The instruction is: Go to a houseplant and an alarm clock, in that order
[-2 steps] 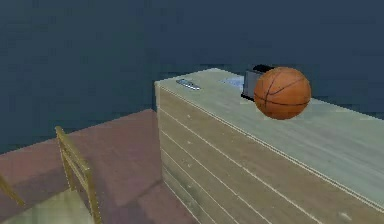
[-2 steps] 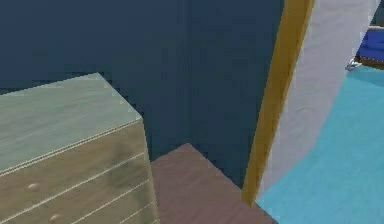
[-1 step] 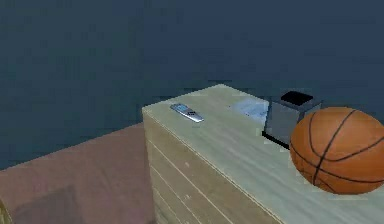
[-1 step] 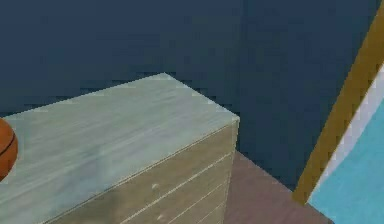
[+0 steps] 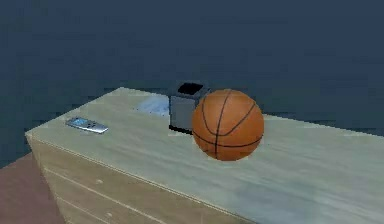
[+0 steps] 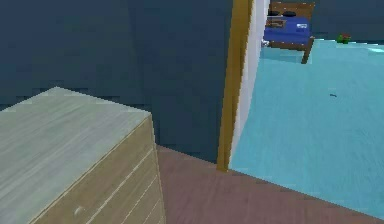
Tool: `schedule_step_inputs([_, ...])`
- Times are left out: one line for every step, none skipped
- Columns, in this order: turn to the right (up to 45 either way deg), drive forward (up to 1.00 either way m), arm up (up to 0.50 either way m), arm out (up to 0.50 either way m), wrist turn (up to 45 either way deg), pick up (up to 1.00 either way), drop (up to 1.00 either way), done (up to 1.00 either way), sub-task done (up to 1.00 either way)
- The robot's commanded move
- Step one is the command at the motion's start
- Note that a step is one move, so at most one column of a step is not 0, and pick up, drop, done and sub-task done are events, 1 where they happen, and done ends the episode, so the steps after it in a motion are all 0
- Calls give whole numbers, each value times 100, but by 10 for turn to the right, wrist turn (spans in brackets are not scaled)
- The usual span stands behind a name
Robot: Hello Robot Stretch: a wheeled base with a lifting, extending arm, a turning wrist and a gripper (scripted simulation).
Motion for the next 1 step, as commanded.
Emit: schedule_step_inputs([0,0,0,0,0,0,0,100,0])
